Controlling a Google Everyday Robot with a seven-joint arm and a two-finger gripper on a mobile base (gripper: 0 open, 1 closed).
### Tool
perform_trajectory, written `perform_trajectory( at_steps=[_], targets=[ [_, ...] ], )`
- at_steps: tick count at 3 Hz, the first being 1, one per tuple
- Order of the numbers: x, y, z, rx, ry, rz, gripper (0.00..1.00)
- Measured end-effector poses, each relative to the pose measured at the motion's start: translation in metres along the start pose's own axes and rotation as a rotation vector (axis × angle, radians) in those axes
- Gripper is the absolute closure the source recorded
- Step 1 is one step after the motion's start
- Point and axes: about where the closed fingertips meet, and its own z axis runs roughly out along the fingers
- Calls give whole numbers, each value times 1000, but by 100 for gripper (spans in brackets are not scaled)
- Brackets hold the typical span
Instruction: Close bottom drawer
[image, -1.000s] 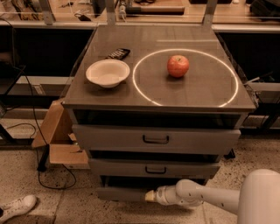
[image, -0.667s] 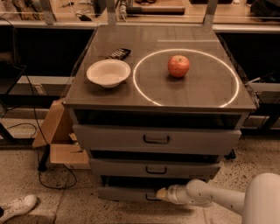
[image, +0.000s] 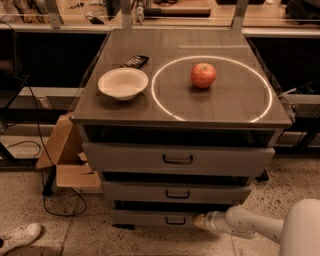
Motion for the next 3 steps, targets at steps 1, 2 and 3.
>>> perform_trajectory(
  at_steps=[1,2,3],
  targets=[
    [2,-9,-1,16,5,3,100],
    [18,24,11,-28,15,-19,100],
    [31,66,25,-72,22,-58,100]
  ],
)
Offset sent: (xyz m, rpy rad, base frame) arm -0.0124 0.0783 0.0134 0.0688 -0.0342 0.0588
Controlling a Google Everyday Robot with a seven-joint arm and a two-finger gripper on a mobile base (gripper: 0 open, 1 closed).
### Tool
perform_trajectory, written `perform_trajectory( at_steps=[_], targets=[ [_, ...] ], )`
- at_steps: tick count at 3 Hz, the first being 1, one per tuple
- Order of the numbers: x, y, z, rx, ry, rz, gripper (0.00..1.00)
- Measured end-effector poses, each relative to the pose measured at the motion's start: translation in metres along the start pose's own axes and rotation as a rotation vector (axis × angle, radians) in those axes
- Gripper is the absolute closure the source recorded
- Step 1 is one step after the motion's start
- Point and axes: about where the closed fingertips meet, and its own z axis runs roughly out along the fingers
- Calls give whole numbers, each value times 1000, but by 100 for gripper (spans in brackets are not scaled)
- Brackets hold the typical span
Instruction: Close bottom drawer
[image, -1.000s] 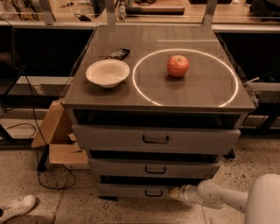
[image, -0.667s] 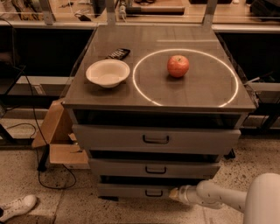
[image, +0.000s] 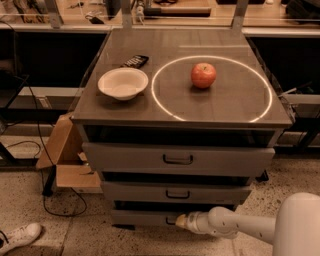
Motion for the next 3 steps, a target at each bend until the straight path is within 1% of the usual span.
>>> perform_trajectory(
  at_steps=[1,2,3],
  targets=[
    [13,40,13,-48,6,-57,100],
    [15,45,15,-56,8,-61,100],
    [3,27,18,-21,-5,-8,100]
  ],
)
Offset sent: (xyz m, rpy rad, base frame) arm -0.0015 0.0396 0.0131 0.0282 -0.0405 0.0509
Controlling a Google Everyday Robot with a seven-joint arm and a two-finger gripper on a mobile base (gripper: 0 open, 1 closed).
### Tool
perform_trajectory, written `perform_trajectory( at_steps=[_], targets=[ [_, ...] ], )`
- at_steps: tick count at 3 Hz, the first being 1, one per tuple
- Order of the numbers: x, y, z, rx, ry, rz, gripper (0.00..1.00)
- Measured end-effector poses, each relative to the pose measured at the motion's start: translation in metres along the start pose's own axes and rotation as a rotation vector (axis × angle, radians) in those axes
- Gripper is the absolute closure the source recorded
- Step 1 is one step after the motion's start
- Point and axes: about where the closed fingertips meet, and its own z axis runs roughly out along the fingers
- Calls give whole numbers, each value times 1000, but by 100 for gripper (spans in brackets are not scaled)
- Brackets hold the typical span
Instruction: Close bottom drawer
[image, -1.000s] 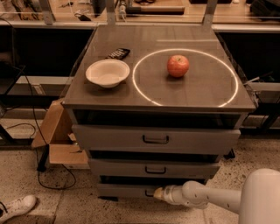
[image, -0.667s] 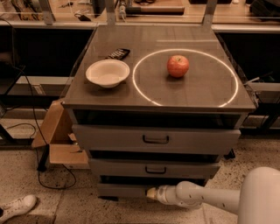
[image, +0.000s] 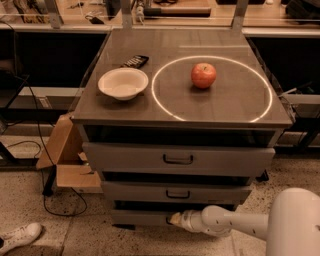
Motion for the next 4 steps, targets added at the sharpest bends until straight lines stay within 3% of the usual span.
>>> perform_trajectory(
  at_steps=[1,2,3,4],
  targets=[
    [-19,-20,0,52,-28,47,100],
    [-19,-19,0,52,-28,47,100],
    [-31,-46,-1,110,-44,78,100],
    [-31,-43,-4,110,-44,78,100]
  ],
)
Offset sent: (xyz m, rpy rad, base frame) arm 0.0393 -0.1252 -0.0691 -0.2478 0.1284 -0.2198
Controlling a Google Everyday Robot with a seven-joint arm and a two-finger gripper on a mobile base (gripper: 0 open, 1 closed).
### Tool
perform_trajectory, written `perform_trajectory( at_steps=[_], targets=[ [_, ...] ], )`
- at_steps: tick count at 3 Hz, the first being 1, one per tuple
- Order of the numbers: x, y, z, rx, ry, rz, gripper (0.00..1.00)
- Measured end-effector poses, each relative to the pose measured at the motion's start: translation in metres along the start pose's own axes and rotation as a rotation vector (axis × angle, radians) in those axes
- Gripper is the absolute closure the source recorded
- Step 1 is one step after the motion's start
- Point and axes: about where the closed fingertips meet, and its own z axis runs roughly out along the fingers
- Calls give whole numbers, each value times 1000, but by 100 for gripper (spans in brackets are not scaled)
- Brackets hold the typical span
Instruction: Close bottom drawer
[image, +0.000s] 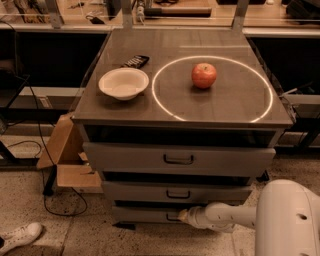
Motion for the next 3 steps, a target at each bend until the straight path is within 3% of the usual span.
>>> perform_trajectory(
  at_steps=[2,3],
  targets=[
    [27,-57,-73,15,91,178,100],
    [30,-58,-75,12,100,183,82]
  ],
)
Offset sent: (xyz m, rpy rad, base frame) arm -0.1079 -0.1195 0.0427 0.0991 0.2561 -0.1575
